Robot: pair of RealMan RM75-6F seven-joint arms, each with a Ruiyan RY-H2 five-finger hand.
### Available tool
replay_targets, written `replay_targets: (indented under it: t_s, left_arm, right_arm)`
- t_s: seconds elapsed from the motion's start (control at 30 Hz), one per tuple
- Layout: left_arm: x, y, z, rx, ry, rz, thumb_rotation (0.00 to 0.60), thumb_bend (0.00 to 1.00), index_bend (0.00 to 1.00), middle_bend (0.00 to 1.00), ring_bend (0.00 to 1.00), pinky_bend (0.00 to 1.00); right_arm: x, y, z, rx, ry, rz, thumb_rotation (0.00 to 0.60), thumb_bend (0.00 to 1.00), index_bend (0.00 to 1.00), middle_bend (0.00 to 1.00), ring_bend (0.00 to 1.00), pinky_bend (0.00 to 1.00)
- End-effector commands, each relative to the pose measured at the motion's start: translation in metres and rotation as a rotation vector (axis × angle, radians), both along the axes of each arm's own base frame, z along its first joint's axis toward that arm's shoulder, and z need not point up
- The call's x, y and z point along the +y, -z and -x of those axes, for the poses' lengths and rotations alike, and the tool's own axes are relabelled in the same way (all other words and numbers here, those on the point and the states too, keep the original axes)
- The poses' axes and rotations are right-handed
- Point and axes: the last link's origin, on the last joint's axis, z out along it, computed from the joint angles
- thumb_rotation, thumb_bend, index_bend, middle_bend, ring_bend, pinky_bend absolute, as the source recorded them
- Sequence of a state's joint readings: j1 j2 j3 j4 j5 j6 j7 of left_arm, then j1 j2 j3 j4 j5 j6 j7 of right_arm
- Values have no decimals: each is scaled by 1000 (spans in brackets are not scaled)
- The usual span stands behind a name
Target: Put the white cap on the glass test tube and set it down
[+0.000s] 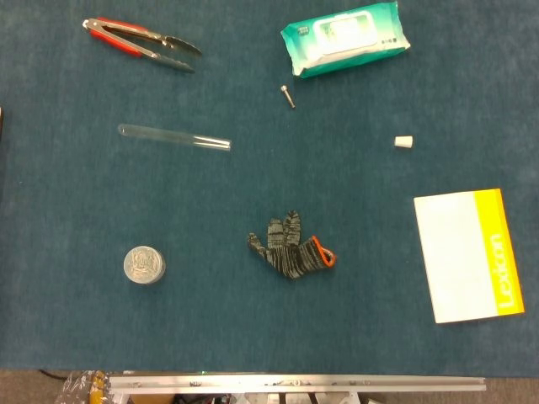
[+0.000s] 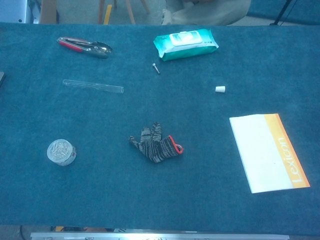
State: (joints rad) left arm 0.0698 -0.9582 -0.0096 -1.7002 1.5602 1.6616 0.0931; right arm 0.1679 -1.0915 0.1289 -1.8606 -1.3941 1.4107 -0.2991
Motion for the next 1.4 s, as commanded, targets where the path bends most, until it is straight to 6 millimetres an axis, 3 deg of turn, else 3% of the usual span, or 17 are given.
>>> replay_targets:
  t_s: [0.03,0.23,0.6,1.13,1.4]
  left_arm:
    - [-2,-2,2,-3,-9,-7,549,342,194,146,12,74]
    - [-4,-5,3,2,-22,-14,549,342,194,146,12,74]
    - [-9,-7,6,0,-42,-21,549,342,194,146,12,74]
    - [-12,-8,9,-5,-53,-23,549,341,194,146,12,74]
    - [-13,-9,12,-6,-65,-27,550,342,194,146,12,74]
  right_arm:
    - [-31,19,-11,23,-18,-42,600,0,214,187,66,234]
    - [-73,53,-15,57,-4,-97,600,0,213,187,66,234]
    - [-117,114,-11,91,37,-155,600,0,189,173,56,234]
    - [-149,176,-33,64,16,-201,600,0,189,173,56,233]
    - [-156,191,-40,62,15,-211,600,0,189,173,56,234]
